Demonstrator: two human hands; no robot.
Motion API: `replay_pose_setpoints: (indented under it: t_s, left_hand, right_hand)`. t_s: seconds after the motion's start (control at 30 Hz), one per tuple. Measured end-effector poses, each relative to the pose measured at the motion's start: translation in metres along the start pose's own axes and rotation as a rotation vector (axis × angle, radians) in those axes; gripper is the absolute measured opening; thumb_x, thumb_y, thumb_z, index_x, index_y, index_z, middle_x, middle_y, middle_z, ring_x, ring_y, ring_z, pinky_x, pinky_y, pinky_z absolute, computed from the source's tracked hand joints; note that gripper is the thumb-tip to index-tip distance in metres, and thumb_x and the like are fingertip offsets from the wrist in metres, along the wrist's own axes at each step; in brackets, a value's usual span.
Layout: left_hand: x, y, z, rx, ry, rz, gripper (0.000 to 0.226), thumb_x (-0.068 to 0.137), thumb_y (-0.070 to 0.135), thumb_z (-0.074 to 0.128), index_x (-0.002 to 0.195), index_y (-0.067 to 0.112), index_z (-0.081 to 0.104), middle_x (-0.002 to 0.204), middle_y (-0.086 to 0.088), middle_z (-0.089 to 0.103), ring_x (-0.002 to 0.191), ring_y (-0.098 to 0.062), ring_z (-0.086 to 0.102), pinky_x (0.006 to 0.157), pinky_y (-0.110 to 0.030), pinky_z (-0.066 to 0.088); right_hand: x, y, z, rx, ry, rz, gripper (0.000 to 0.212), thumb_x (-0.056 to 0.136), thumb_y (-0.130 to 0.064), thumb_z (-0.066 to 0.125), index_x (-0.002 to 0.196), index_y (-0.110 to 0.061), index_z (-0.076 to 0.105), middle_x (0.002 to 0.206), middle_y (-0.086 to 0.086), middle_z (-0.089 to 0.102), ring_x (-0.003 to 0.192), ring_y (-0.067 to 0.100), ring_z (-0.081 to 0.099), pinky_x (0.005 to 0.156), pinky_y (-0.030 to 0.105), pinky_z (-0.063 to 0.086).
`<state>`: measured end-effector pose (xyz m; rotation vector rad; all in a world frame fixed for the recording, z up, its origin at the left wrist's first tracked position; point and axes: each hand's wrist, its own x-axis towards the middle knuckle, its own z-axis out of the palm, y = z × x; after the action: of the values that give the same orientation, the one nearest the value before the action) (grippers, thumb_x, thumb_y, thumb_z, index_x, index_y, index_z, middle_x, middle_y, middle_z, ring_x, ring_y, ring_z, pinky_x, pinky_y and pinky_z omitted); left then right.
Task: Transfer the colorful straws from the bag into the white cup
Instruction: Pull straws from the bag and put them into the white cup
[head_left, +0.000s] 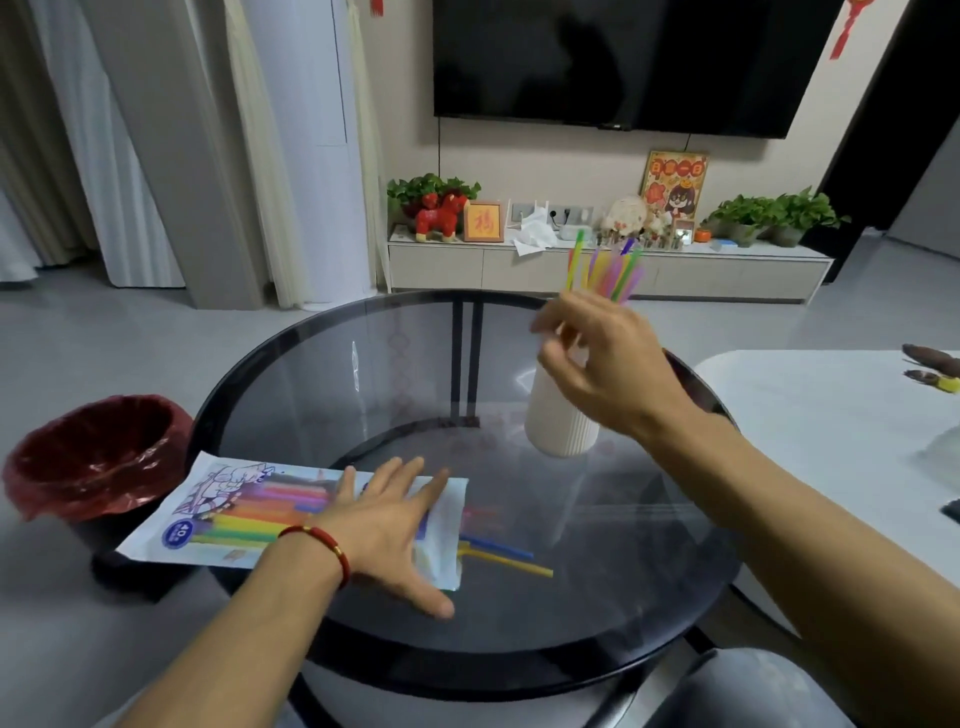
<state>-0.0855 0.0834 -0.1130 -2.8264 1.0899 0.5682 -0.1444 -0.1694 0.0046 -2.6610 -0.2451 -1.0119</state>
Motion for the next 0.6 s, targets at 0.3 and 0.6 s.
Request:
replay_pose_setpoints:
  t_s: [0.3, 0.6]
  left_hand:
    - [0.005, 0.012, -0.006, 0.054, 0.227, 0.079, 0.107, 0.062, 0.066, 0.063, 0.151, 0.032, 0.015, 0.128, 0.001, 0.040, 0.125, -0.025, 0.042, 0.118, -0.059, 0.016]
    - [0.004, 0.035, -0.007, 0.092, 0.439, 0.166, 0.098, 0.062, 0.059, 0.066, 0.144, 0.033, 0.020, 0.117, 0.003, 0.038, 0.110, -0.021, 0.043, 0.101, -0.044, 0.040]
  right_hand:
    - [-0.128, -0.005, 0.076, 0.221, -0.449, 0.460, 0.049, 0.102, -0.053, 0.029, 0.092, -0.016, 0.060, 0.086, -0.001, 0.057, 0.089, 0.024, 0.053, 0.085, 0.042, 0.047]
    - [-0.121, -0.029, 0.095, 0.865, -0.107, 0.818, 0.014, 0.100, -0.036, 0.064, 0.096, -0.025, 0.072, 0.081, -0.003, 0.077, 0.050, 0.003, 0.063, 0.042, 0.019, 0.046]
